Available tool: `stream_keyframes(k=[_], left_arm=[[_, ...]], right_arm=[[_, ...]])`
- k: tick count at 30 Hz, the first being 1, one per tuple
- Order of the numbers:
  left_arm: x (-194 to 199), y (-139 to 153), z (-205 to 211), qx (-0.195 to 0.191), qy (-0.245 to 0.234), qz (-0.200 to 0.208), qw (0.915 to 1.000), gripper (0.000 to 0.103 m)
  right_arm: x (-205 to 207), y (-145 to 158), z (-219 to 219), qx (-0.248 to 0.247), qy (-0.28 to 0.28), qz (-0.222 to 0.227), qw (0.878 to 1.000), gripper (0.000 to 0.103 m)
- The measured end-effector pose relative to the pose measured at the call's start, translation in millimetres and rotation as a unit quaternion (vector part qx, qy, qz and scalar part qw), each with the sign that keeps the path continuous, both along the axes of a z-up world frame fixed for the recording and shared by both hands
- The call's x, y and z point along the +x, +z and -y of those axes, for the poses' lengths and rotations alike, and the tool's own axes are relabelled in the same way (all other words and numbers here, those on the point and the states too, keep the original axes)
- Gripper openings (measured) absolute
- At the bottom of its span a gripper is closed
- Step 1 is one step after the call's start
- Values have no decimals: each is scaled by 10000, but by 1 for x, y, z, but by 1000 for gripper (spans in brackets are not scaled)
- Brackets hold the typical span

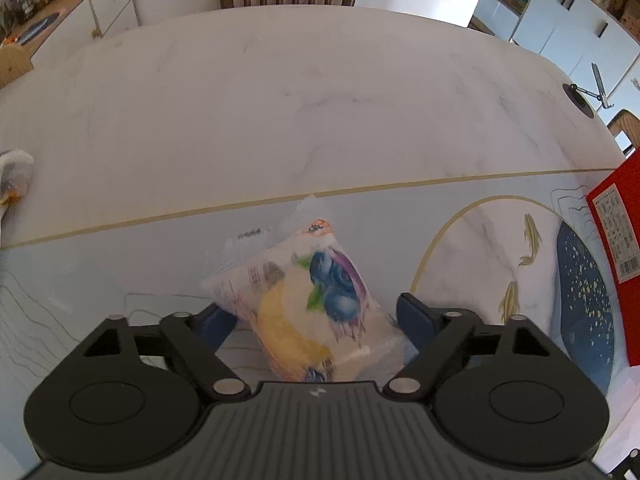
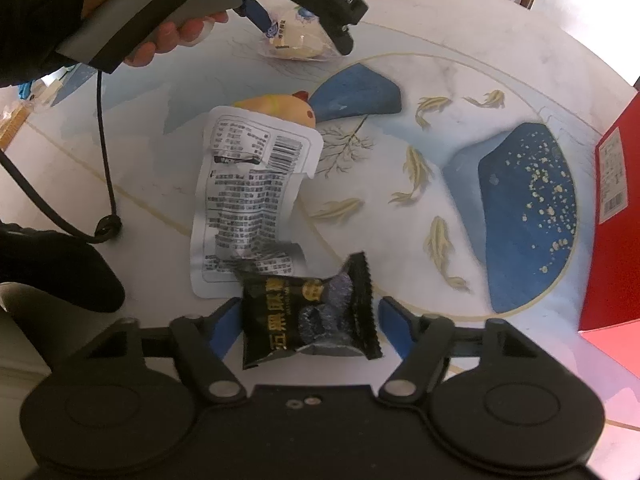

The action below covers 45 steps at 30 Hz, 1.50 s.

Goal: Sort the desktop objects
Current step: 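Grasp the black snack packet with right tool while left tool grasps the blueberry bread bag, then carry the black packet and bread bag with both tools over the red box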

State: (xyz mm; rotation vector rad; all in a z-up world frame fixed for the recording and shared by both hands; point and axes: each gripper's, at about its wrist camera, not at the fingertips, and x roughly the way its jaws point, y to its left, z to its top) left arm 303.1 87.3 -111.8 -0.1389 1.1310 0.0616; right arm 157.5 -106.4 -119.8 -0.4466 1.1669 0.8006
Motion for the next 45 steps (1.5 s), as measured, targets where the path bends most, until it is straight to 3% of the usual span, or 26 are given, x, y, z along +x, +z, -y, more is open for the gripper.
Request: stream_keyframes(k=[10,16,32,45], left_arm=[[-3,2,-13,-358,122,99,9992,65],[-8,2,-20,-577,181,172,9980,62],[-41,27,-28,-915,81,316,9953,61],[-79,61,0,-1158,-446,447,9913,61]], right_arm=[[3,4,7,48,-199,-17,9998,54],[3,8,16,112,-419,-11,9991,53],[6,36,43,299,-866,208,9956,52],[-2,57,54,561,-1114,373,9915,52]])
